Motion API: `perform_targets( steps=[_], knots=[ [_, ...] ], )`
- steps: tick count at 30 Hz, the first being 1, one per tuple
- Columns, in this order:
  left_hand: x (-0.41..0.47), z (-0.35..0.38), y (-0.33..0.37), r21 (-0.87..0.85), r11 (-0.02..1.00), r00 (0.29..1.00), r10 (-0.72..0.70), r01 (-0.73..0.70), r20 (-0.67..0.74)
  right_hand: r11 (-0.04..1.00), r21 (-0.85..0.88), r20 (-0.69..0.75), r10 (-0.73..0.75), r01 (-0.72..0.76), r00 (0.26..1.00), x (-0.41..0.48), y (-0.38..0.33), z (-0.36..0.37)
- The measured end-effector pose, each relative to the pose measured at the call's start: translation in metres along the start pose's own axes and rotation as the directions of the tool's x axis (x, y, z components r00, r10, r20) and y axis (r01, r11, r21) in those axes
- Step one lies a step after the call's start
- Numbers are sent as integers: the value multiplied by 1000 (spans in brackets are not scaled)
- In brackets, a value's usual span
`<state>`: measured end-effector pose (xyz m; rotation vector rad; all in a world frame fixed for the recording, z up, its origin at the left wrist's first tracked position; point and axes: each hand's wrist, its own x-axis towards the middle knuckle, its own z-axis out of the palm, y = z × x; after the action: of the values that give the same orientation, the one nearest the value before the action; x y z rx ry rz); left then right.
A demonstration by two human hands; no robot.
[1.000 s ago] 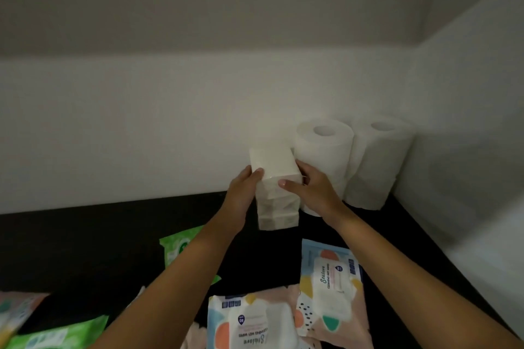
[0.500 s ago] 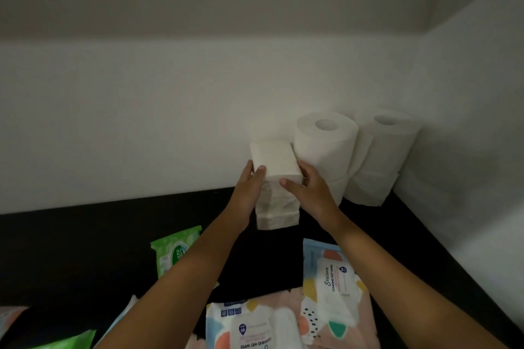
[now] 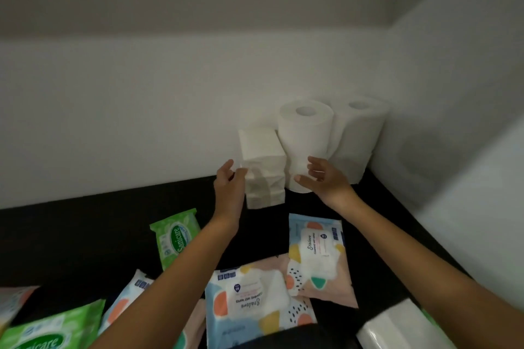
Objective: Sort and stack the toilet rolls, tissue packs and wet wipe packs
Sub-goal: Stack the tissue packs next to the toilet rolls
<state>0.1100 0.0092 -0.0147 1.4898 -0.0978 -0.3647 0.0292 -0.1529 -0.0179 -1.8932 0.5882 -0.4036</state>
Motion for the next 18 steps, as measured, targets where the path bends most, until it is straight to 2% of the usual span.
perform_targets(
  steps=[2, 5, 9, 13, 18],
  knots=[
    [-13, 2, -8, 45, 999, 1000, -17, 16, 19, 999, -33, -4, -4, 4, 1000, -20, 7, -12],
    [-32, 11, -19, 165, 984, 987, -91, 69, 130, 995, -99, 21, 15, -13, 1000, -53, 18, -29],
    [-64, 30, -34, 298, 942, 911, -252, 153, 328, 981, -179, 14, 79, -76, 997, -98, 34, -55],
    [-95, 50, -47, 401, 912, 844, -280, 84, 458, 969, -189, -48, 154, -161, 987, -146, 52, -75],
    [-127, 62, -66, 552, 833, 765, -377, 34, 522, 955, -187, -109, 211, -228, 971, -197, 77, -90]
  ],
)
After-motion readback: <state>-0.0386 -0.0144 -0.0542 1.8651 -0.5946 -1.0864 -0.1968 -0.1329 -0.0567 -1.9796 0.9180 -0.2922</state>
